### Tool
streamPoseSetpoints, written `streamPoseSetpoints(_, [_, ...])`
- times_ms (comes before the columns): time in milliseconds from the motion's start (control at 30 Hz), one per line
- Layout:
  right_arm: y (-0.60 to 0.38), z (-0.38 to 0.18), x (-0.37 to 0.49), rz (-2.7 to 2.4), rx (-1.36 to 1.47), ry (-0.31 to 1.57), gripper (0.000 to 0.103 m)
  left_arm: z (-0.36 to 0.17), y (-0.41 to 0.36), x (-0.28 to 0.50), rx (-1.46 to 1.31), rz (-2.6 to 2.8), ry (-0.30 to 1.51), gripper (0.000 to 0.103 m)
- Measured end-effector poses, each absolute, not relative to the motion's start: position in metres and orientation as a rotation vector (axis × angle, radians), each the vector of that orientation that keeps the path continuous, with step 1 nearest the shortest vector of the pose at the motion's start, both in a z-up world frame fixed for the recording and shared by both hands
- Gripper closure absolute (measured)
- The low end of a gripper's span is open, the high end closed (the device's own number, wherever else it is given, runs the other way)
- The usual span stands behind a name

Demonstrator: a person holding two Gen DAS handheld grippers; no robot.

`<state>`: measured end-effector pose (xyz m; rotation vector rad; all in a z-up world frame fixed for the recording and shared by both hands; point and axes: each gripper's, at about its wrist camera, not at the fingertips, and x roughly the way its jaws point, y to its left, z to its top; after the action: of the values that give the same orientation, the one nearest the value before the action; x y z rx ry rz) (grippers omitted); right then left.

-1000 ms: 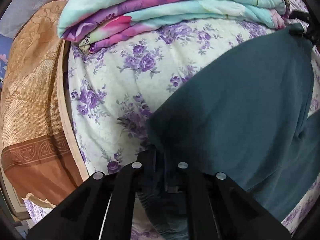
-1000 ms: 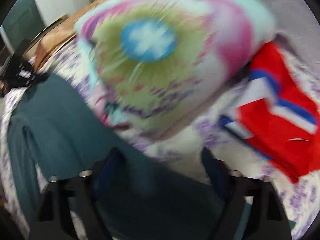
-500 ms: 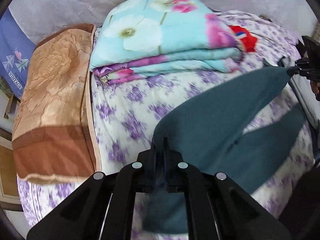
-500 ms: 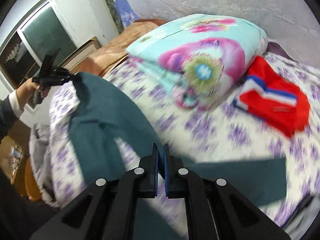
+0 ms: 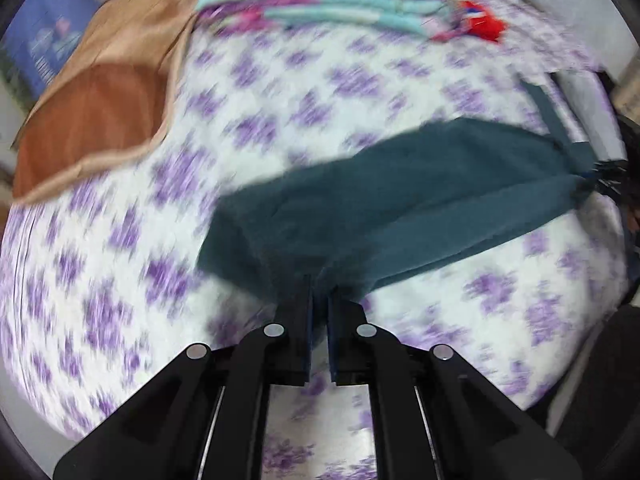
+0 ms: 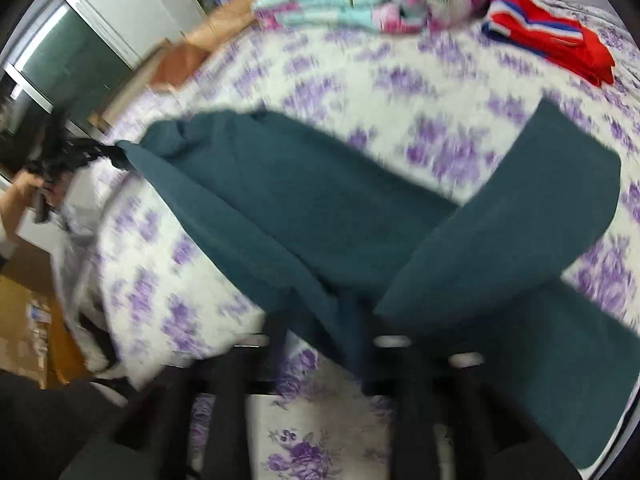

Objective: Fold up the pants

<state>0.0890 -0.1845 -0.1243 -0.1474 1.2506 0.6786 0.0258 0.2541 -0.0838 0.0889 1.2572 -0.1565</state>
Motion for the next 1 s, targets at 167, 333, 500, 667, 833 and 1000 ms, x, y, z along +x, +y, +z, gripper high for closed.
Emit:
streamPoseSetpoints(167, [-0.175,-0.117,0.075,0.699,-0.154,1.27,0.036,-0.1,0.286,0.016,-0.007,-0.02,1.28,0.082])
streamPoseSetpoints(333, [-0.2,-0.08,0.078,0.678,0.033,1.203,0.03,-0.049,0.287,0.0,-0.057,-0.072,1.131,0.054])
streamPoseSetpoints(500, [-0.207,-0.073,0.085,0.638,0.102,1.166,0.03,-0.029,0.291,0.024,-0.159,-0.07,1.083,0.036])
streamPoseSetpoints(667, [-0.204,-0.076,0.087,0.66,0.133,1.16,0.03,-0.076,0.289,0.065,-0.26,-0.022,1.272,0.05])
streamPoseSetpoints(833, [-0.208,-0.081,0.091,0.669,0.153,1.17,0.03,-0.121,0.285,0.085,-0.31,-0.004,1.411,0.063])
streamPoseSetpoints(1000, [-0.208,-0.088,0.107,0.664,0.157,1.187,0.03,-0.123,0.273,0.095,-0.267,-0.001,1.432,0.085])
